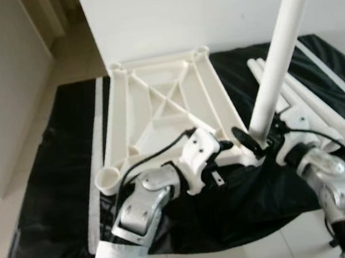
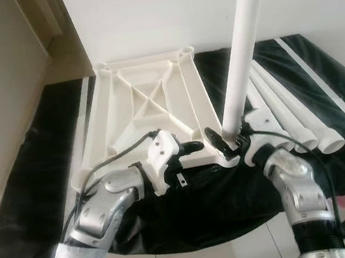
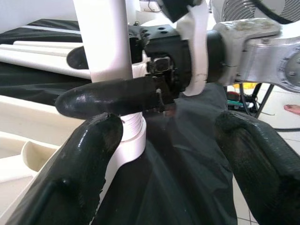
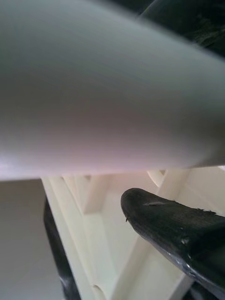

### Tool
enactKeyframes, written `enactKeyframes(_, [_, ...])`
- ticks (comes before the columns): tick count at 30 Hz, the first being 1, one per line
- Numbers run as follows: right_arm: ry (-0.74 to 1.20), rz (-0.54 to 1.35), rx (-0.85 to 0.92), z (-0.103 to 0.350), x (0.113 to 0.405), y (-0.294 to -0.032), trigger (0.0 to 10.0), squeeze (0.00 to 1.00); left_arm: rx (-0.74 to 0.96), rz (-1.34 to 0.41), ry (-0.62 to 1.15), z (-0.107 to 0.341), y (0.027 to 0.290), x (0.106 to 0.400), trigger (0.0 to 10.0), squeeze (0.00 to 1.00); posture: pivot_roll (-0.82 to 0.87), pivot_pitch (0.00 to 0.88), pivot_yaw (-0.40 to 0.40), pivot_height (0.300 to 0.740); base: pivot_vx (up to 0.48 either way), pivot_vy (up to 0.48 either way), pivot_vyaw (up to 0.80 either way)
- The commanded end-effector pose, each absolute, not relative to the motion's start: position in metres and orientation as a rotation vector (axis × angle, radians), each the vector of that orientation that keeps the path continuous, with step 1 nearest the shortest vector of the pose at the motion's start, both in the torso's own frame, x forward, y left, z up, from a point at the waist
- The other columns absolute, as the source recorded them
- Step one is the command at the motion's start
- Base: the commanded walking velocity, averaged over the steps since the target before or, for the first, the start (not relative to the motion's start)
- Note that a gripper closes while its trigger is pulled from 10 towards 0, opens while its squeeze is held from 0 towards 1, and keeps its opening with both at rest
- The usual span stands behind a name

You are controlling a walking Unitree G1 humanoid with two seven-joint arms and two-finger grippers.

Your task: Building children table

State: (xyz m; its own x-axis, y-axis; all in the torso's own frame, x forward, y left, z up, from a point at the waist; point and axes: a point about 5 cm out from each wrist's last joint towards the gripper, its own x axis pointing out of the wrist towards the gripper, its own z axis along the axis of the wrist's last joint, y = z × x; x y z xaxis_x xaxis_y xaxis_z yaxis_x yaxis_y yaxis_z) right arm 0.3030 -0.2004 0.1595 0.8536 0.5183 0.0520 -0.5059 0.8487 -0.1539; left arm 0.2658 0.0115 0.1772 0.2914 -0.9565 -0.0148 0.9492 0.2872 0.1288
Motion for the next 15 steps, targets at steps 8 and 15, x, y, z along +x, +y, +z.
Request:
enactKeyframes(8, [-0.035, 0.626, -0.161, 0.144, 0.310, -0.206, 0.0, 0.00, 0.113, -1.250, -0.086, 0.179, 0.009, 0.266, 10.0, 0.00, -0.09, 0.000, 0.038, 0.740, 0.000, 0.000, 0.00])
enactKeyframes(15, [-0.014, 0.633, -0.162, 0.137, 0.311, -0.214, 0.0, 0.00, 0.112, -1.254, -0.085, 0.178, 0.009, 0.265, 10.0, 0.00, -0.10, 0.000, 0.039, 0.740, 0.000, 0.000, 0.00])
